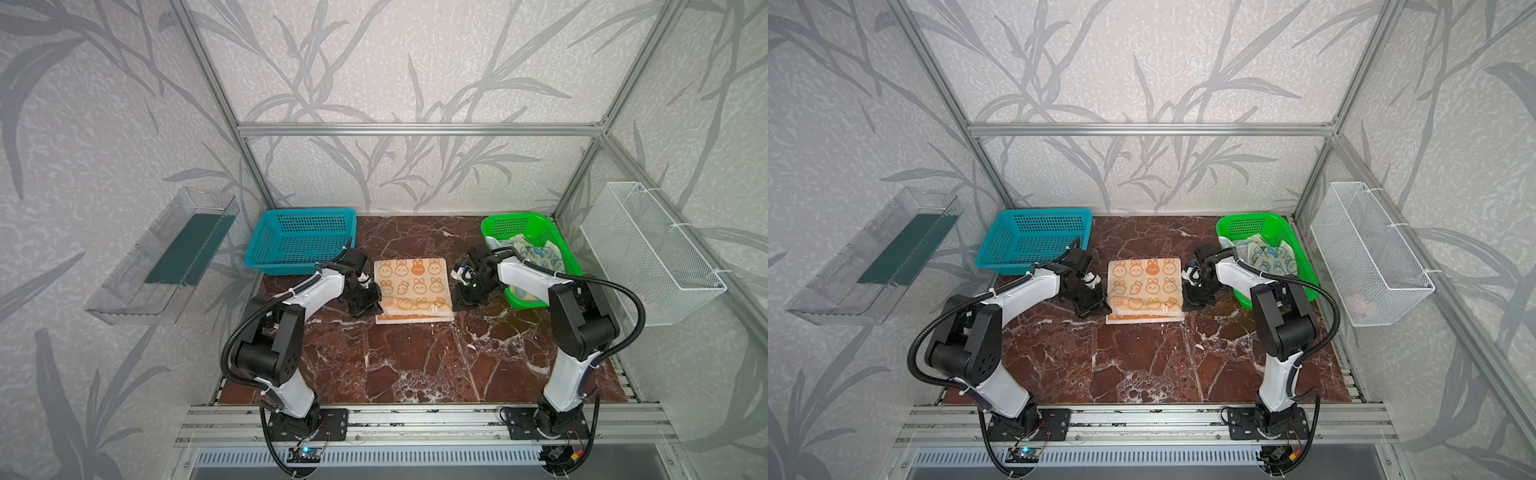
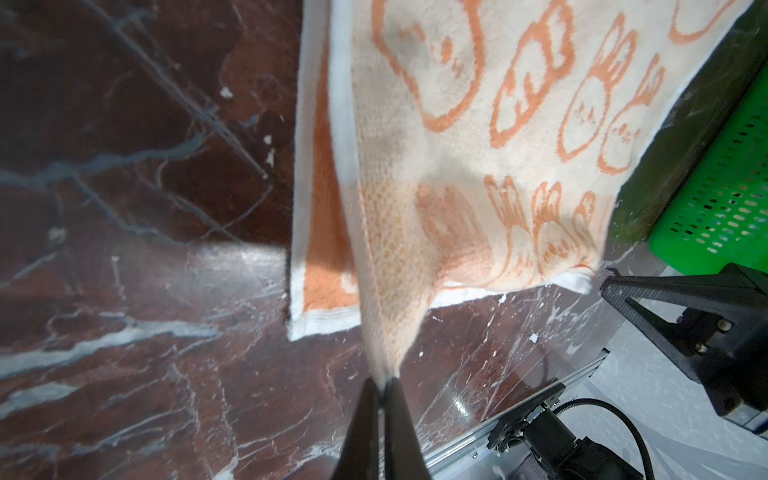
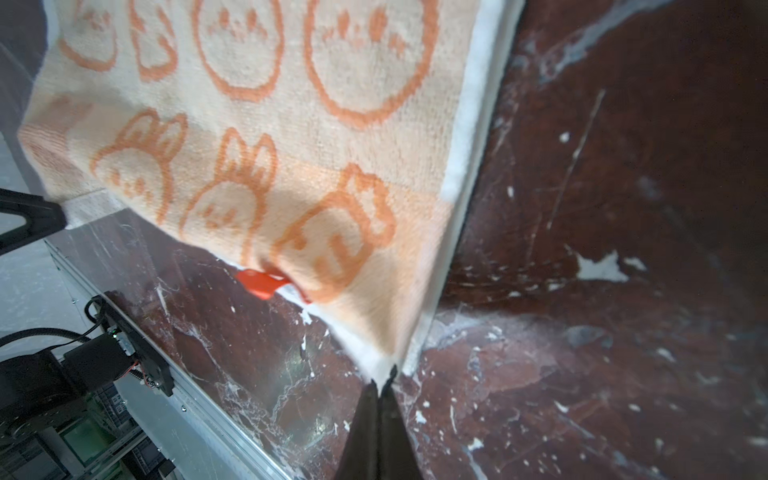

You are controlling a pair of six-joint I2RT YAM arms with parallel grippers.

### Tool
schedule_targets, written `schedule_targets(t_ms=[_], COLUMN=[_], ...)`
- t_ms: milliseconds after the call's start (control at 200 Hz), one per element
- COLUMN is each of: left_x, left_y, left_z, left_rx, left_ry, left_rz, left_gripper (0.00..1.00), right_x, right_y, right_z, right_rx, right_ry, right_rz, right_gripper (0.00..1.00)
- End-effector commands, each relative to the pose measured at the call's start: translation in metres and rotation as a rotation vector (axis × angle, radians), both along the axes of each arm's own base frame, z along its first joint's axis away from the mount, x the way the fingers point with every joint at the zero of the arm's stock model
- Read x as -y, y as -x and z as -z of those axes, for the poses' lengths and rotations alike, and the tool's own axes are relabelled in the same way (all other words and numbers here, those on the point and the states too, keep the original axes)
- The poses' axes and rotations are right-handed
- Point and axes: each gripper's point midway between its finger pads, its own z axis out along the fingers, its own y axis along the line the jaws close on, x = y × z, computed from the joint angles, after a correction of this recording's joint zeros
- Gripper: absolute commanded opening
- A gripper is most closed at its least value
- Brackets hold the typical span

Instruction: Fold and stack the towels

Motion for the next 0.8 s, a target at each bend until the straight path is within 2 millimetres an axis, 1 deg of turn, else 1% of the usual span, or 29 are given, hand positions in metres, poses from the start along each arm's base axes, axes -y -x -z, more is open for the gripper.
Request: schedule_targets(t_ms=[0, 135, 300, 400, 480, 595, 720, 775, 795], left_x=[-0.005, -0.009, -0.006, -0.007, -0.007, -0.009, -0.01, -0.01, -0.01], left_y=[0.024, 0.038, 0.041, 0.039, 0.039, 0.038, 0.028, 0.023, 0.022], left_z=[-0.001, 0.012, 0.023, 0.024, 0.024, 0.019, -0.001, -0.013, -0.017], left_rx=[-0.037, -0.067, -0.083, -0.081, -0.082, -0.069, -0.011, 0.015, 0.025], left_ry=[-0.009, -0.015, 0.013, 0.004, 0.0, -0.01, -0.023, -0.025, -0.026], left_rz=[0.021, 0.019, 0.0, 0.001, 0.005, 0.012, 0.021, 0.026, 0.027], left_gripper=[0.0, 0.0, 0.0, 0.01, 0.1, 0.29, 0.62, 0.82, 0.85], right_x=[0.0, 0.003, 0.001, 0.001, 0.0, -0.003, -0.016, -0.022, -0.024], right_y=[0.009, 0.015, 0.018, 0.018, 0.018, 0.019, 0.018, 0.016, 0.015], right_z=[-0.015, -0.005, 0.007, 0.01, 0.013, 0.012, 0.002, -0.005, -0.008], right_rx=[-0.003, -0.02, -0.037, -0.033, -0.031, -0.021, -0.004, 0.005, 0.008], right_ry=[-0.029, -0.02, -0.012, 0.012, 0.031, 0.051, 0.003, -0.025, -0.035], right_rz=[-0.004, -0.004, -0.005, -0.011, -0.023, -0.035, -0.041, -0.035, -0.032], right_gripper=[0.0, 0.0, 0.0, 0.1, 0.17, 0.26, 0.41, 0.46, 0.48])
